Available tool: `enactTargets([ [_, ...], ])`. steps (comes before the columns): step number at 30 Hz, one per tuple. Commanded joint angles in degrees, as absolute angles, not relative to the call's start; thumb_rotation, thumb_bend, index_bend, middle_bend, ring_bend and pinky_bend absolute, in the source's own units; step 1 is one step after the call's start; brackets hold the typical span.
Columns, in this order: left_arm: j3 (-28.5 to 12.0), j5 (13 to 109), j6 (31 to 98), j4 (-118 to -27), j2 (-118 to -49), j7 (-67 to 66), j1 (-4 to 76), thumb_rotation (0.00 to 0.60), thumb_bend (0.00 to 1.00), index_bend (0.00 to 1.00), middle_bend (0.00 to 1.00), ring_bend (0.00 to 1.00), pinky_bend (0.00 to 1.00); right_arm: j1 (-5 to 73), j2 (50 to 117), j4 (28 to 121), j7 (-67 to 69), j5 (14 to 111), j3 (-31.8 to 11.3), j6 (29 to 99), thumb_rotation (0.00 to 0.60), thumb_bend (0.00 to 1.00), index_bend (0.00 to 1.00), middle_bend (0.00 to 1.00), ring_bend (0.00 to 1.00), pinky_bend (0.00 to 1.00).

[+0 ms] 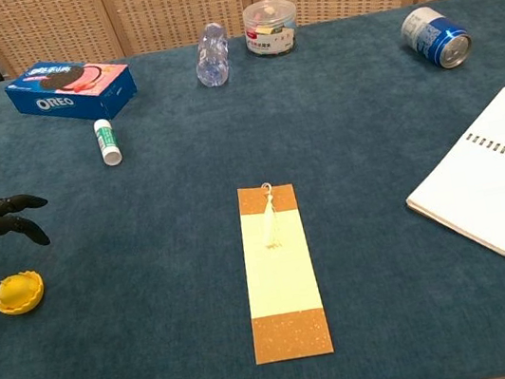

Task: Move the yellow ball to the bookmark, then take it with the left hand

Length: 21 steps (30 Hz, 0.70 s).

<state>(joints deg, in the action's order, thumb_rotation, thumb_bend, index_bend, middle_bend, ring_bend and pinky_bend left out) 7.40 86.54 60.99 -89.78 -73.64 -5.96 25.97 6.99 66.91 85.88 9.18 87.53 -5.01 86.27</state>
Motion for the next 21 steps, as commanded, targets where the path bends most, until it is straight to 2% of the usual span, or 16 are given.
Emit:
enactTargets([
  [1, 7.3, 87.2, 61.6, -90.4, -73.0, -5.0, 25.8, 0.6, 0.36, 0.21, 0.0, 0.0, 0.0, 7.0, 66.9, 85.9, 9.2, 87.6, -5.0, 86.3, 0.6, 0.0, 0.11, 0.0, 0.0, 0.0],
  [6, 7.2, 90.3, 66.6, -93.4, -69.5, -1.9, 24.3, 0.6, 0.31, 0.17, 0.0, 0.0, 0.0, 7.0, 66.8, 86.0, 9.1, 87.6, -5.0, 86.2, 0.6, 0.0, 0.11, 0.0, 0.0, 0.0],
  [10, 6.9, 91.3, 74.1, -95.7, -65.4, -0.4, 20.7, 0.6, 0.12, 0.03, 0.0, 0.0, 0.0, 7.0, 67.0, 86.0, 8.7, 87.8, -4.9, 86.2, 0.6, 0.0, 0.11, 0.0, 0.0, 0.0],
  [11, 6.4, 89.7, 78.2, -96.0, -64.2, -0.7, 18.0, 0.6, 0.06, 0.0, 0.0, 0.0, 0.0, 7.0, 67.1, 85.9, 8.4, 88.0, -4.9, 86.4, 0.6, 0.0, 0.11, 0.0, 0.0, 0.0],
  [13, 6.3, 88.5, 81.9, -96.5, -63.8, 0.2, 15.1, 0.6, 0.0, 0.0, 0.0, 0.0, 0.0, 6.9, 67.4, 85.8, 8.2, 88.2, -4.9, 86.7, 0.6, 0.0, 0.11, 0.0, 0.0, 0.0],
  [16, 5.7, 86.5, 87.8, -94.9, -64.5, 2.7, 10.3, 0.6, 0.0, 0.0, 0.0, 0.0, 0.0, 6.9, 67.8, 85.5, 7.3, 88.6, -4.9, 87.3, 0.6, 0.0, 0.11, 0.0, 0.0, 0.0],
  [21, 3.9, 83.9, 93.0, -92.4, -65.5, 3.4, 6.0, 0.6, 0.0, 0.0, 0.0, 0.0, 0.0, 6.6, 68.2, 84.8, 6.4, 88.9, -5.2, 88.4, 0.6, 0.0, 0.1, 0.0, 0.0, 0.0],
])
